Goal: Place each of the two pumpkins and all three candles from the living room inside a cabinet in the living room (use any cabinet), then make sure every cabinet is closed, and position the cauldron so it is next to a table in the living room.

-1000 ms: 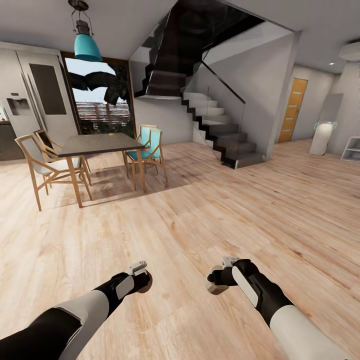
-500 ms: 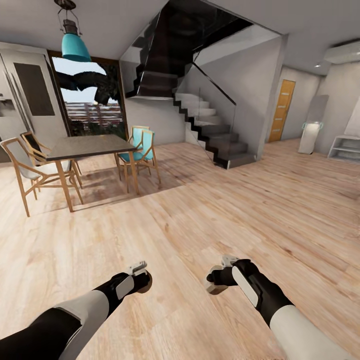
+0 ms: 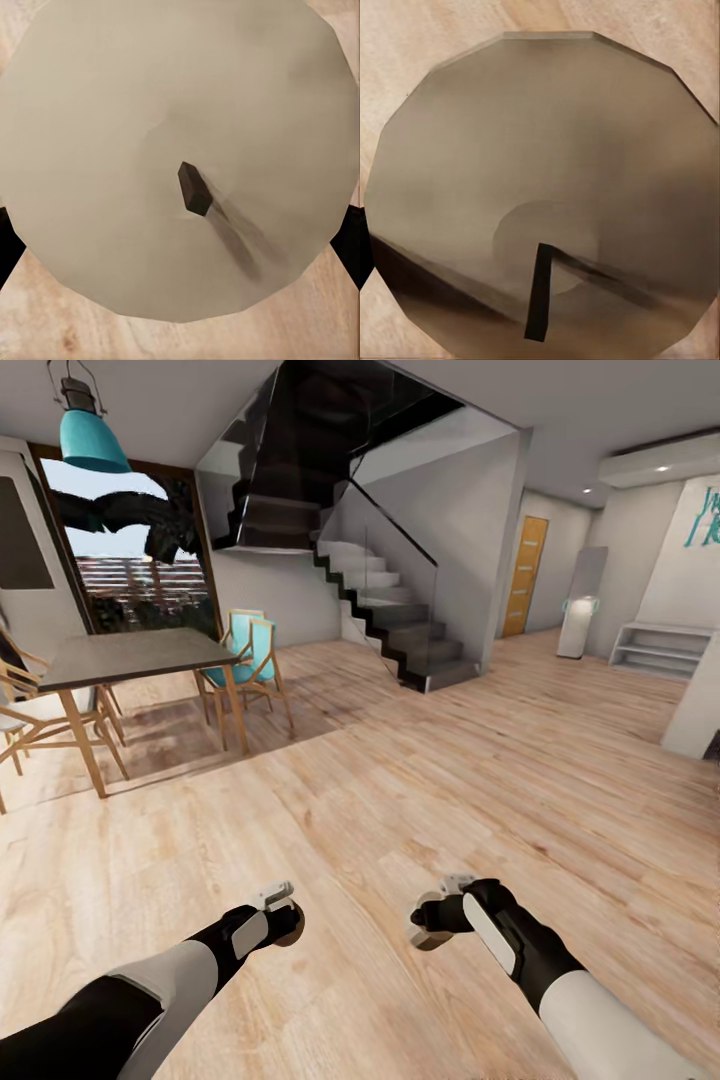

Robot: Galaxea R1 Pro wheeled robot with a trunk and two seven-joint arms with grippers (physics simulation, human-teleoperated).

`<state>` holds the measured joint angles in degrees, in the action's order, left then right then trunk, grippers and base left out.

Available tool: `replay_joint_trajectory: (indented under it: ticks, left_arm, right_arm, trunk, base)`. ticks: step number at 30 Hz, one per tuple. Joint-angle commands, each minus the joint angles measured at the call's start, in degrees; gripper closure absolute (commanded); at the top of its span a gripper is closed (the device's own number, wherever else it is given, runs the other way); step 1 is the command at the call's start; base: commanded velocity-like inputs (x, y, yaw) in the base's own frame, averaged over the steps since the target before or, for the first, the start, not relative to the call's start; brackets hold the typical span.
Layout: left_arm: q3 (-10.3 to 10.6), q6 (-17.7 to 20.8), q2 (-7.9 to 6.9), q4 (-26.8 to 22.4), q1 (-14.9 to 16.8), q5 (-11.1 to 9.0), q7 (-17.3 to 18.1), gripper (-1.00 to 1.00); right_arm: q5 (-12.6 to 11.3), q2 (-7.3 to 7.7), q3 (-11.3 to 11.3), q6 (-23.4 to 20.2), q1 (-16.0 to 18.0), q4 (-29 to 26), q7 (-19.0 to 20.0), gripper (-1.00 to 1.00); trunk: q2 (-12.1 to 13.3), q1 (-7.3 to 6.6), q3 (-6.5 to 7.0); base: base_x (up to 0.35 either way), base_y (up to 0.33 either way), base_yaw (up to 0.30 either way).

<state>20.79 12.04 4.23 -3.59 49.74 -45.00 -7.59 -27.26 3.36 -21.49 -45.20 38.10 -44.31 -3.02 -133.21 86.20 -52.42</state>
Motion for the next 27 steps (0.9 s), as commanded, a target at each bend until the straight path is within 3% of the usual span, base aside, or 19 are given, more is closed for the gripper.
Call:
replay_joint_trajectory:
  ticks: [1, 6, 18, 27]
  left_arm:
    - [0.47, 0.27, -0.01, -0.14, 0.0, -0.54, -0.32, 1.0]
    - [0.47, 0.27, -0.01, -0.14, 0.0, -0.53, -0.32, 1.0]
    - [0.47, 0.27, -0.01, -0.11, 0.0, -0.53, -0.34, 1.0]
    - [0.47, 0.27, -0.01, -0.11, 0.0, -0.53, -0.35, 1.0]
  right_arm:
    - [-0.43, 0.07, -0.73, -0.12, 0.05, -0.07, -0.32, 1.0]
    - [-0.43, 0.07, -3.71, -0.07, 0.05, -0.07, -0.32, 1.0]
    - [-0.41, 0.07, -4.52, -0.07, 0.05, -0.05, -0.32, 1.0]
    - [-0.43, 0.07, -6.78, 0.02, 0.05, 1.48, -0.32, 1.0]
  trunk:
    - [0.39, -0.24, 0.04]
    - [2.4, -1.34, 0.72]
    - [7.21, -3.97, 2.85]
    - [10.82, -5.95, 4.48]
  base:
    - [0.0, 0.0, 0.019]
    - [0.0, 0.0, 0.182]
    - [0.0, 0.0, 0.28]
    - [0.0, 0.0, 0.285]
